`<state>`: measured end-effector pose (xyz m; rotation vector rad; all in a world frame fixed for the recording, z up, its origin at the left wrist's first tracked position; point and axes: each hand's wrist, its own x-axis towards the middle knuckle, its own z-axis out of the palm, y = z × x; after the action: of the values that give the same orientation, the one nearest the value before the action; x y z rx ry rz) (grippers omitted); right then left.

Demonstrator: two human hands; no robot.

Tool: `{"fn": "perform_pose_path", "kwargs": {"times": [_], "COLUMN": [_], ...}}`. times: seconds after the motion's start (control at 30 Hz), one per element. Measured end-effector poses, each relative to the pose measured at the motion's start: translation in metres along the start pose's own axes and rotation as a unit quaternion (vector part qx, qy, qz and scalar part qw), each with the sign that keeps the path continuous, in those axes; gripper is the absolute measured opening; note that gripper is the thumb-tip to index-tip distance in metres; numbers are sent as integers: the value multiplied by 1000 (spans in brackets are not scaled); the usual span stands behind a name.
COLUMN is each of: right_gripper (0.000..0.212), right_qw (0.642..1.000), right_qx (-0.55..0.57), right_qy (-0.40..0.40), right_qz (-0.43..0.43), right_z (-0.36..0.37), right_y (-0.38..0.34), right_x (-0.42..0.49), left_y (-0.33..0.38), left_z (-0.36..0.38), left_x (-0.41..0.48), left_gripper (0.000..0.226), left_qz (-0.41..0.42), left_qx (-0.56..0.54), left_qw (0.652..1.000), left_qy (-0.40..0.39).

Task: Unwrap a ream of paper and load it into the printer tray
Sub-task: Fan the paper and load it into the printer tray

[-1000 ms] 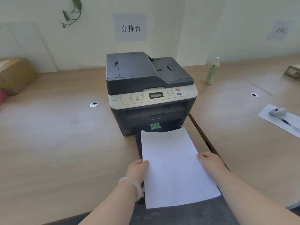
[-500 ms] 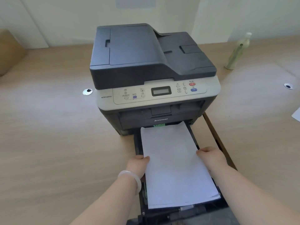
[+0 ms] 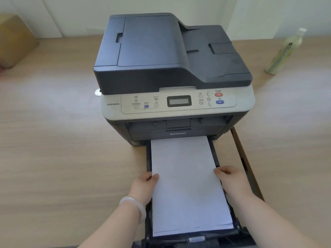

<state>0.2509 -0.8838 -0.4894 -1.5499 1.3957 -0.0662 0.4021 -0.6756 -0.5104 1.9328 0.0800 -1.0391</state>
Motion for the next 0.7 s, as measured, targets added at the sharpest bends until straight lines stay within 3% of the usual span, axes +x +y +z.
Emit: {"fn": "perform_pose_path", "kwargs": {"times": [0.1, 0.37, 0.47, 0.6, 0.7], "right_gripper": [21, 26, 26, 30, 30], "right_qw": [999, 977, 970, 964, 965], "right_qx": [-37, -194, -211, -219, -205], "right_qy": [0, 6, 14, 11, 19], "right_qz": [-25, -93, -122, -151, -160], "right_z": [3, 7, 5, 4, -2], "right_y": [-7, -9, -5, 1, 6], "right_x": [5, 14, 16, 15, 10], "left_y": [11, 33, 39, 44, 41], "left_z": [4, 6, 6, 6, 1], "left_x": [6, 12, 13, 12, 9], "left_gripper": [20, 35, 34, 33, 31], "left_qz": [7, -23, -7, 64, 80], "left_qx": [43, 196, 317, 473, 480], "left_qw": [999, 980, 948, 878, 873], "left_qy": [1, -17, -14, 38, 47]}}
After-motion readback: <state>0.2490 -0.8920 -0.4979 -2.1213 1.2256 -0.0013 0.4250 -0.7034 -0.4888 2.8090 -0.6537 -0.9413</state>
